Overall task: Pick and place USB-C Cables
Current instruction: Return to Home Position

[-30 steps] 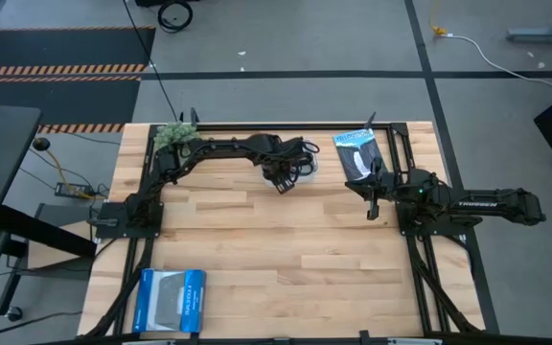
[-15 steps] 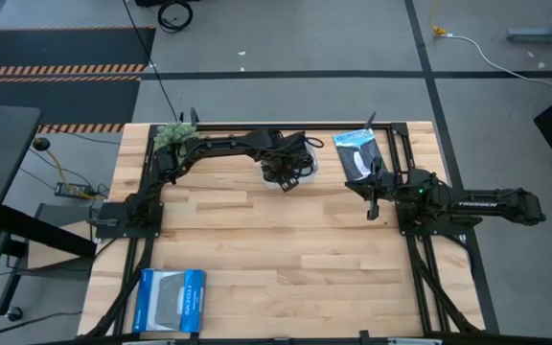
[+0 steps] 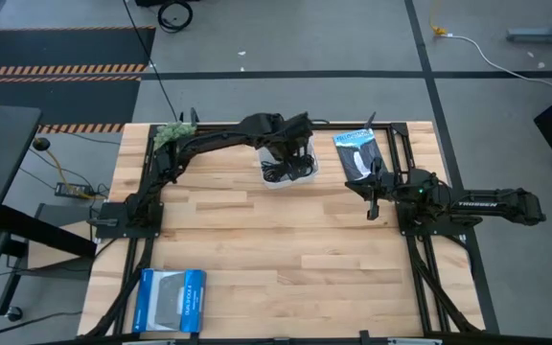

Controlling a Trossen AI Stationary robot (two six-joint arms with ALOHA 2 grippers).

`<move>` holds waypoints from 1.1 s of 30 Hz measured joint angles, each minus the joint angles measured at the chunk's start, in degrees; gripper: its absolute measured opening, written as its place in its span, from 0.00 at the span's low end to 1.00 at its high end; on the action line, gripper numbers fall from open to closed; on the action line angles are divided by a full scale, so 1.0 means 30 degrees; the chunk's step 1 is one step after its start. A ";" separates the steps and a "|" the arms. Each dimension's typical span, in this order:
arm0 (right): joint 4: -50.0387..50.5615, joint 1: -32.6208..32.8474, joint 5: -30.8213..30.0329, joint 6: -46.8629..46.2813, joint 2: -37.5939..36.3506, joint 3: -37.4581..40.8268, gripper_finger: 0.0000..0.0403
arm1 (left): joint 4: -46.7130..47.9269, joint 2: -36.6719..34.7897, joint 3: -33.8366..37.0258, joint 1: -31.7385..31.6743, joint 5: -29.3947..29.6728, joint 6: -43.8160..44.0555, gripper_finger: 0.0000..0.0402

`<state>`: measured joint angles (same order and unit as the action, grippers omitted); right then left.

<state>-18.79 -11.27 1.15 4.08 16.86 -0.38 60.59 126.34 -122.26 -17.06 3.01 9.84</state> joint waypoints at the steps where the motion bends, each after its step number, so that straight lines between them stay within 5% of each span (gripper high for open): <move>1: 0.0000 -0.0001 0.0000 0.0007 0.0000 0.0000 0.05 | 0.0139 -0.0007 -0.0447 -0.0007 -0.0036 0.0010 0.55; 17: 0.0007 0.0000 0.0000 0.0006 0.0006 0.0007 0.05 | 0.4533 -0.0200 -0.4123 0.0080 -0.3893 0.1547 0.42; 33: 0.0007 0.0000 -0.0015 0.0002 0.0007 0.0005 0.05 | 0.5324 -0.3334 -0.4247 0.0754 -0.3958 0.2522 0.29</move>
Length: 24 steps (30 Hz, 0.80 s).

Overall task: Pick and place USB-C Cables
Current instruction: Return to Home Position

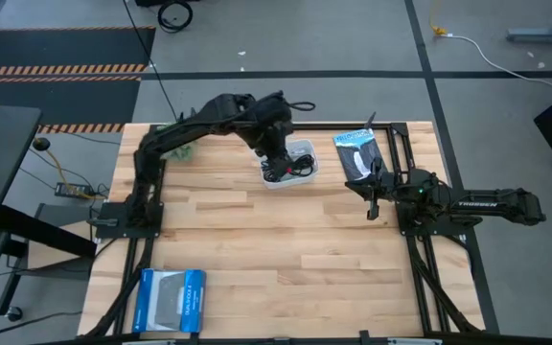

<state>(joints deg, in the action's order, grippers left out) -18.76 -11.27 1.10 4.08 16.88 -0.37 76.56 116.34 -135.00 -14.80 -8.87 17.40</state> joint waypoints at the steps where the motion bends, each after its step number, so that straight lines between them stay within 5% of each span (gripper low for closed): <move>1: -0.0006 -0.0002 0.0007 0.0003 -0.0006 0.0001 0.05 | -0.0064 -0.0255 0.0000 0.0060 0.0002 0.0090 0.28; 24: -0.0007 -0.0002 0.0007 0.0000 -0.0002 -0.0003 0.05 | -0.5482 -0.7039 0.0000 0.0622 -0.0128 0.1561 0.09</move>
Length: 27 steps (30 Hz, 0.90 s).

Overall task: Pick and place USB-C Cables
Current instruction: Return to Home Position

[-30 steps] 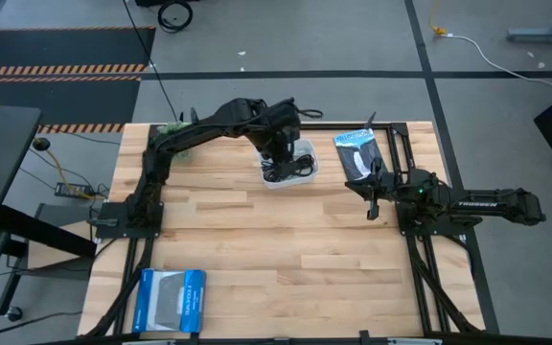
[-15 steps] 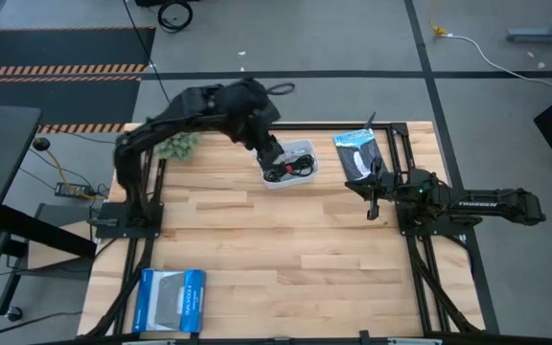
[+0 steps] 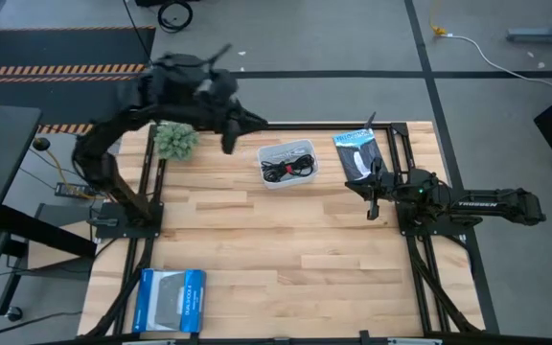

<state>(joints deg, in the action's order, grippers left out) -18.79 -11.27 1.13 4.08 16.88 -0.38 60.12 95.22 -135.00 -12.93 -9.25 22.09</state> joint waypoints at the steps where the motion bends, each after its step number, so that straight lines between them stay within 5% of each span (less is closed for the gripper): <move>1: 0.0007 0.0001 0.0000 0.0005 0.0002 0.0001 0.05 | -0.0208 -0.0292 0.0000 0.0001 -0.0001 -0.0029 0.08; 11: 0.0007 0.0002 0.0001 0.0005 0.0001 -0.0002 0.05 | -0.1684 -0.2574 0.0000 0.0074 0.0074 -0.0728 0.06; 17: 0.0012 0.0002 0.0000 0.0000 0.0002 -0.0002 0.05 | -0.2139 -0.3605 0.0012 0.0239 0.2315 -0.1739 0.06; 27: 0.0007 0.0002 0.0002 0.0003 0.0000 0.0000 0.05 | -0.6532 -0.4646 0.0005 0.1980 0.2726 -0.4606 0.06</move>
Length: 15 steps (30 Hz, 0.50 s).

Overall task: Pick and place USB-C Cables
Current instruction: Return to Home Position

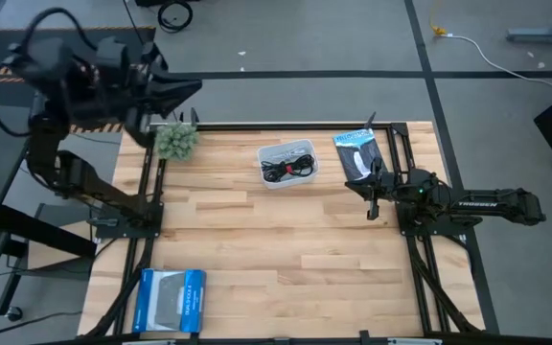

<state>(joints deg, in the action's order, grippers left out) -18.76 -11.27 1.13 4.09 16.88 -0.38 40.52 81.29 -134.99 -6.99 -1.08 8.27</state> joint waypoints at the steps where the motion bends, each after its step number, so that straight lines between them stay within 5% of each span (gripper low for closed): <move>1: -0.0007 0.0000 0.0003 -0.0003 -0.0005 0.0005 0.05 | 0.0064 -0.0140 0.0003 0.0162 0.0002 -0.0306 0.06; 8: -0.0007 -0.0005 -0.0002 0.0002 -0.0005 0.0002 0.05 | 0.0521 -0.0849 -0.0011 0.1659 0.0225 -0.1496 0.06; 15: 0.0000 -0.0007 -0.0002 -0.0005 -0.0005 0.0005 0.05 | 0.1794 -0.0629 0.0804 0.3340 0.2838 -0.1714 0.06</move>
<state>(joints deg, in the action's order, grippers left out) -18.76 -11.29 1.13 4.08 16.86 -0.36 45.90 79.40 -132.57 3.03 7.44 3.13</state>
